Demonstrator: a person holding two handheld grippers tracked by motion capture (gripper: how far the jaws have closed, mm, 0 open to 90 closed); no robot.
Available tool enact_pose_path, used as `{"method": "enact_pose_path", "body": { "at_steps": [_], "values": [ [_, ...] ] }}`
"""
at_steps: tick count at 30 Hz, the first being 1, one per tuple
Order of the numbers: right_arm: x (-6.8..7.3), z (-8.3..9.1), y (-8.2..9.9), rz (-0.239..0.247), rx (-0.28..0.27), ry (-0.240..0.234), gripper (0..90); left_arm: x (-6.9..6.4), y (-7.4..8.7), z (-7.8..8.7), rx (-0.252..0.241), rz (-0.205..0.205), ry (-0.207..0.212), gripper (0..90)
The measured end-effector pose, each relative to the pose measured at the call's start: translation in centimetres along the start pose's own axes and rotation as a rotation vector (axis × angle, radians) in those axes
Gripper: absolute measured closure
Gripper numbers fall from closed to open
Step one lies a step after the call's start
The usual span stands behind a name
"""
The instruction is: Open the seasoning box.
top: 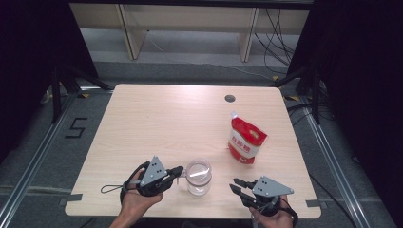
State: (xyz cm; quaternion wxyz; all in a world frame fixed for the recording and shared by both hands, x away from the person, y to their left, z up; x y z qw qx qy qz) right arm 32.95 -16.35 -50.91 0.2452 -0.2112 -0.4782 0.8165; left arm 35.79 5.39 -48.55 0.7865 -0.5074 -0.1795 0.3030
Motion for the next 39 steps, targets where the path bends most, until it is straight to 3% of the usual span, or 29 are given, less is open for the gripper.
{"method": "enact_pose_path", "body": {
  "at_steps": [4, 9, 16, 31, 39],
  "values": [
    [0.3, -0.4, -0.4, 0.006, -0.007, -0.003, 78.5, -0.1, 0.0, 0.0, 0.000, 0.018, 0.002, 89.3],
    [0.3, -0.6, -0.6, -0.005, -0.016, -0.008, 80.3, 0.0, 0.0, 0.0, -0.002, 0.010, -0.001, 89.3],
    [0.9, -1.7, -1.4, 0.018, -0.020, -0.024, 85.2, 0.0, 0.0, 0.0, -0.001, 0.015, 0.003, 89.3],
    [2.0, -4.0, -3.2, 0.063, -0.034, -0.077, 90.0, 0.0, 0.1, 0.0, -0.003, 0.002, 0.001, 89.3],
    [2.1, -4.8, -3.7, 0.070, -0.041, -0.070, 90.0, 0.0, 0.1, 0.0, -0.005, 0.006, 0.003, 89.3]
  ]
}}
Point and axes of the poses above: each handheld gripper's, and its own axes: z roughly backward along the jaws, y roughly out of its underside, x roughly to its left, the point moved 9 cm from there along -z, roughly forward along the jaws, and after that the axes turned 3 degrees about z, right-handed, at the moved point
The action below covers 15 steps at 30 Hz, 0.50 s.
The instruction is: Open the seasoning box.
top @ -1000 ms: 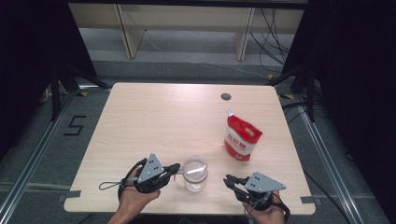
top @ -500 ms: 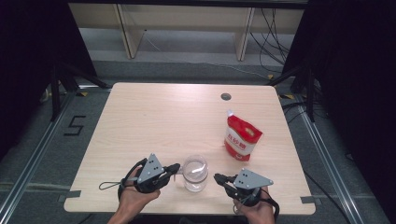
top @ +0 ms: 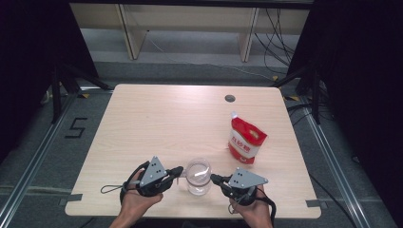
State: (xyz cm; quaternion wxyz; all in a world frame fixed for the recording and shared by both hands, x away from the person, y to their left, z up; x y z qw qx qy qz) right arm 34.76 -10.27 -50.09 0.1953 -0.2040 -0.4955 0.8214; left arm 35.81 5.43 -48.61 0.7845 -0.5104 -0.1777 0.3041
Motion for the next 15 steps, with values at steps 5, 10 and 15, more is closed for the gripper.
{"method": "enact_pose_path", "body": {
  "at_steps": [5, 10, 15],
  "values": [
    [0.3, -0.2, -0.6, 0.004, -0.014, -0.018, 90.0, 0.0, 0.0, 0.0, -0.014, 0.046, 0.017, 85.2],
    [0.3, -0.4, -1.1, 0.012, -0.036, -0.007, 90.0, 0.4, 0.2, 0.9, -0.016, 0.049, 0.031, 58.7],
    [0.5, -0.3, -1.4, 0.021, -0.034, -0.010, 89.7, 1.0, 1.7, 2.1, 0.022, 0.046, 0.020, 44.4]
  ]
}}
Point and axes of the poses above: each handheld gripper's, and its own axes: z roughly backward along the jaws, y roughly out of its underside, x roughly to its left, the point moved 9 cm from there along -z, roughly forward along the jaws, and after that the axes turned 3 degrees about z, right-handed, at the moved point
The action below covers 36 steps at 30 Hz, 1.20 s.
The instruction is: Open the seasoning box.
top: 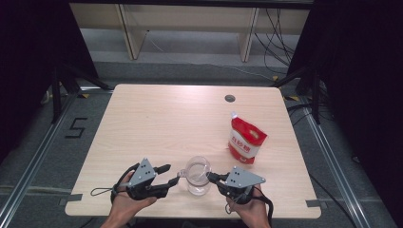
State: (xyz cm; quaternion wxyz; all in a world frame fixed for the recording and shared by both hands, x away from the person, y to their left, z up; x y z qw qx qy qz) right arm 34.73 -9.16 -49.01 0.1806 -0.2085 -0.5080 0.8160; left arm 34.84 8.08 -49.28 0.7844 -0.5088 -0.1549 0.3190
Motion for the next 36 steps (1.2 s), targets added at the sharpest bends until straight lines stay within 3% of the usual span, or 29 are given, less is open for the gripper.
{"method": "enact_pose_path", "body": {
  "at_steps": [1, 2, 6, 16, 19, 23, 26, 28, 30, 36],
  "values": [
    [0.0, -0.1, -0.2, 0.003, -0.012, 0.005, 89.5, 0.1, 0.4, 0.1, 0.008, 0.004, 0.001, 41.3],
    [0.1, -0.1, -0.4, 0.006, -0.006, 0.000, 88.9, 0.1, 1.1, 0.2, 0.022, 0.035, -0.006, 36.2],
    [0.3, -0.2, -0.9, 0.014, -0.015, -0.002, 88.5, 0.4, 2.1, 0.4, 0.044, 0.055, -0.003, 29.7],
    [1.2, -1.0, -2.3, 0.033, -0.049, -0.020, 87.9, 0.5, 3.3, 0.8, 0.076, 0.038, 0.020, 20.3],
    [1.6, -1.2, -2.6, 0.028, -0.053, -0.026, 87.8, 0.6, 3.9, 0.9, 0.083, 0.038, 0.024, 19.8],
    [1.8, -1.3, -2.9, 0.041, -0.052, -0.037, 87.5, 0.9, 4.6, 1.0, 0.093, 0.069, 0.013, 20.3],
    [1.9, -1.4, -3.0, 0.045, -0.058, -0.036, 87.3, 1.1, 4.9, 1.3, 0.101, 0.067, 0.000, 20.4],
    [1.9, -1.6, -3.2, 0.041, -0.064, -0.035, 87.2, 1.3, 4.9, 1.3, 0.102, 0.044, -0.004, 20.5],
    [2.0, -1.6, -3.2, 0.044, -0.062, -0.040, 87.0, 1.1, 5.1, 1.2, 0.101, 0.069, 0.000, 20.6],
    [2.3, -1.8, -3.4, 0.048, -0.061, -0.046, 86.4, 0.8, 5.2, 1.0, 0.108, 0.049, 0.012, 20.5]
  ]
}}
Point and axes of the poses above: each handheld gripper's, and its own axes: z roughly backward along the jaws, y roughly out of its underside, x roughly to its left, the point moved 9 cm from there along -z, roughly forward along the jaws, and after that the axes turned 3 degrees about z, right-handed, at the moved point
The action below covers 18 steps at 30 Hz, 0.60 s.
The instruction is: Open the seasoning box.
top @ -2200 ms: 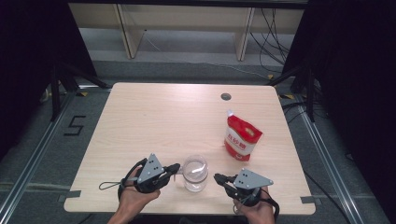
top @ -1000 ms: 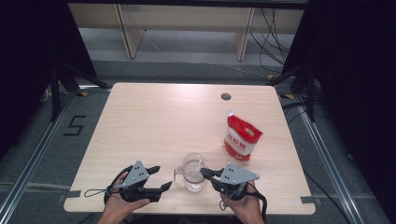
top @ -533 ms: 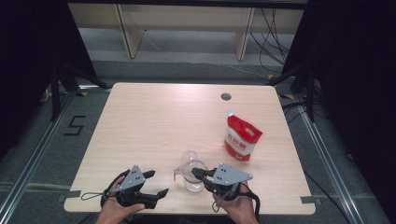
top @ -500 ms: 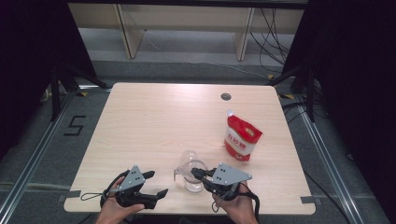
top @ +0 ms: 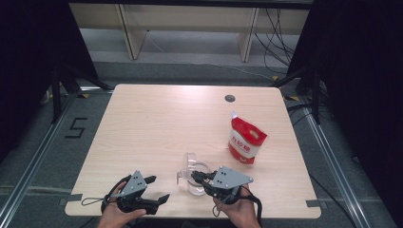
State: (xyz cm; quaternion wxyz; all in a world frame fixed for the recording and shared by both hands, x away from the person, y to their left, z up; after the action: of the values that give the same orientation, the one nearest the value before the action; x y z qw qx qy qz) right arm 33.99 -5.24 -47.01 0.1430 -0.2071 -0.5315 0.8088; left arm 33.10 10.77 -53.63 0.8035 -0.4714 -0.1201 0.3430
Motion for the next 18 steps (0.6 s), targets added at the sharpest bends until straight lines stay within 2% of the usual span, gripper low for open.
{"method": "enact_pose_path", "body": {
  "at_steps": [2, 3, 4, 6, 8, 9, 11, 12, 14, 15, 16, 17, 18],
  "values": [
    [0.05, 0.04, 0.04, 0.004, 0.007, -0.007, 86.4, -0.10, -0.07, -0.11, -0.011, 0.011, 0.003, 20.6],
    [0.11, -0.02, -0.04, 0.004, 0.003, -0.006, 86.4, 0.20, 0.05, -0.10, -0.001, -0.012, -0.006, 20.6],
    [0.16, -0.05, -0.05, 0.009, 0.006, -0.009, 86.4, 0.04, 0.06, -0.03, 0.005, 0.006, -0.003, 20.6],
    [0.26, -0.20, -0.17, 0.008, -0.002, -0.008, 86.2, 0.13, 0.05, -0.02, 0.001, 0.012, -0.007, 20.5],
    [0.47, -0.27, -0.12, 0.005, 0.010, -0.020, 86.1, 0.29, -0.07, -0.03, -0.007, -0.013, -0.004, 20.6],
    [0.42, -0.37, -0.22, 0.014, -0.001, -0.013, 85.9, 0.26, -0.05, -0.01, -0.005, -0.009, -0.002, 20.5],
    [0.62, -0.37, -0.14, 0.003, 0.013, -0.023, 85.7, 0.25, -0.05, -0.03, -0.007, -0.012, -0.003, 20.5],
    [0.65, -0.41, -0.16, 0.005, 0.012, -0.025, 85.5, 0.14, 0.01, -0.06, -0.006, 0.006, -0.004, 20.6],
    [0.76, -0.53, -0.24, 0.010, 0.008, -0.033, 85.2, 0.10, 0.07, -0.09, 0.003, 0.015, -0.008, 20.5],
    [0.88, -0.56, -0.22, 0.006, 0.011, -0.035, 85.1, 0.34, 0.20, 0.00, 0.019, -0.005, -0.017, 20.5],
    [0.81, -0.64, -0.28, 0.018, 0.006, -0.034, 85.0, 0.22, 0.16, -0.08, 0.012, 0.001, -0.008, 20.5],
    [0.98, -0.65, -0.23, 0.007, 0.013, -0.041, 85.0, 0.23, 0.17, -0.09, 0.012, 0.000, -0.009, 20.4],
    [0.79, -0.77, -0.34, 0.038, 0.002, -0.032, 84.9, 0.23, 0.16, -0.08, 0.012, 0.001, -0.008, 20.4]
  ]
}}
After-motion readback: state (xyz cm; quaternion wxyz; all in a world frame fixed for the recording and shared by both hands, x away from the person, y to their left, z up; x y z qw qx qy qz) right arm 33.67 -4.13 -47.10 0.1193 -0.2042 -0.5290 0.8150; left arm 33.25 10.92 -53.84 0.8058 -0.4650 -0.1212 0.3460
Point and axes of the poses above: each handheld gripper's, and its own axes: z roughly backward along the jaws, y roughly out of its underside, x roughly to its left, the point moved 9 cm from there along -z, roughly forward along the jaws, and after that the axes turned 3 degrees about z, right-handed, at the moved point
